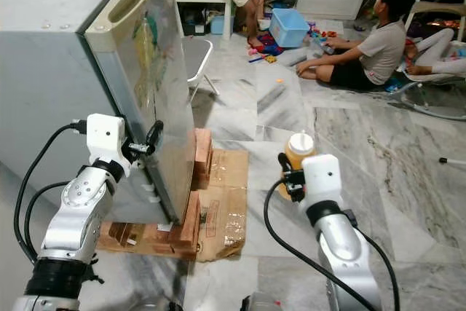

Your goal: Restocking fridge

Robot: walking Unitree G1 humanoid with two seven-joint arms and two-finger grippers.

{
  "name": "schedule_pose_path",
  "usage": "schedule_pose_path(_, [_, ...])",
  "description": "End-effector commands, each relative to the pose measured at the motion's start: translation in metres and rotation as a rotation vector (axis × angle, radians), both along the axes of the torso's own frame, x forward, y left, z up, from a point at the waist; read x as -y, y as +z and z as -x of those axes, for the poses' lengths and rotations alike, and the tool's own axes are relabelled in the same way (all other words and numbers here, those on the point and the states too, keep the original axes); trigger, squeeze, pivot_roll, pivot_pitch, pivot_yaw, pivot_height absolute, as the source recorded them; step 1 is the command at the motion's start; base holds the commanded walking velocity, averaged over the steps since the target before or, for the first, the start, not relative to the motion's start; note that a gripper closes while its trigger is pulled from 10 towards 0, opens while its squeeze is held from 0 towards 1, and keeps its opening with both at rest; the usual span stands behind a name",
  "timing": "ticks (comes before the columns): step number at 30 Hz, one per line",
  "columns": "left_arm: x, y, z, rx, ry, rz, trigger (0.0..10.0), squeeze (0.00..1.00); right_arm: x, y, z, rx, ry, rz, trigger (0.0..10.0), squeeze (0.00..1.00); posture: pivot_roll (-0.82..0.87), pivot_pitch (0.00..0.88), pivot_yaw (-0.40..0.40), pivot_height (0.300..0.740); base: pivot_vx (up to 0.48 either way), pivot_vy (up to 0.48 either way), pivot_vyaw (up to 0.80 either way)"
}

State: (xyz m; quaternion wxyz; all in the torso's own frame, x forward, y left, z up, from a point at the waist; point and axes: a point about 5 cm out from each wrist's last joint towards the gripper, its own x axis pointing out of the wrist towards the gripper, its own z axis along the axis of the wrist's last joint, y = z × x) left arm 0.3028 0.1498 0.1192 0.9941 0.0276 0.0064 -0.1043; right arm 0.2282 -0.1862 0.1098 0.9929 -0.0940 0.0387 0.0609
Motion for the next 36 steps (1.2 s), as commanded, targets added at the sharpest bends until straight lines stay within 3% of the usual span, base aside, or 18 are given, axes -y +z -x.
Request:
schedule_pose_path(1, [0.0,0.002,-0.003,0.009,-0.006,0.0,10.0,0.0,0.003,0.008,0.001,0.03,-0.016,0.012,10.0,0.0,-0.05,0.028,0.027,0.74,0.0,0.0,0.0])
schedule_pose_path(4, [0.001,0.001,-0.01,0.017,0.015,-0.043,10.0,0.0,0.0,0.009,-0.001,0.033,-0.019,0.007,10.0,0.0,-0.05,0.022,0.024,0.74,0.0,0.0,0.0])
schedule_pose_path(10, [0.017,0.004,-0.021,0.017,-0.039,-0.024,10.0,0.0,-0.004,0.01,-0.002,0.031,-0.007,0.0,10.0,0.0,-0.04,0.022,0.015,0.74,0.0,0.0,0.0])
schedule_pose_path(14, [0.06,0.012,-0.027,0.024,-0.251,0.018,10.0,0.0,0.0,0.004,0.0,0.006,-0.018,-0.004,10.0,0.0,-0.04,0.023,0.006,0.74,0.0,0.0,0.0])
schedule_pose_path(21, [0.125,0.02,-0.013,0.054,-0.593,-0.025,10.0,0.0,0.001,0.0,0.003,-0.02,-0.043,-0.015,10.0,0.0,-0.04,0.029,0.006,0.74,0.0,0.0,0.0])
schedule_pose_path(23, [0.146,0.028,-0.005,0.065,-0.689,0.021,10.0,0.0,0.006,-0.001,0.005,-0.029,-0.076,0.001,10.0,0.0,-0.04,0.031,0.007,0.74,0.0,0.0,0.0])
schedule_pose_path(24, [0.172,0.041,0.012,0.094,-0.84,0.065,10.0,0.0,0.014,-0.004,0.009,-0.054,-0.131,0.011,10.0,0.0,-0.04,0.019,0.005,0.74,0.0,0.0,0.0])
schedule_pose_path(25, [0.186,0.049,0.025,0.102,-0.936,0.101,10.0,0.0,0.02,-0.007,0.013,-0.073,-0.17,0.021,10.0,0.0,-0.04,0.02,0.006,0.74,0.0,0.0,0.0])
schedule_pose_path(30, [0.198,0.059,0.042,0.112,-1.019,0.165,10.0,0.0,0.026,-0.014,0.019,-0.104,-0.223,0.003,10.0,0.0,-0.04,0.016,0.008,0.74,0.0,0.0,0.0])
schedule_pose_path(35, [0.168,0.044,0.026,0.105,-0.8,0.109,10.0,0.0,0.025,-0.011,0.012,-0.086,-0.229,0.0,10.0,0.0,-0.03,0.014,0.011,0.74,0.0,0.0,0.0])
schedule_pose_path(36, [0.156,0.04,0.021,0.095,-0.73,0.097,10.0,0.0,0.026,-0.011,0.009,-0.082,-0.23,0.001,10.0,0.0,-0.03,0.013,0.01,0.74,0.0,0.0,0.0])
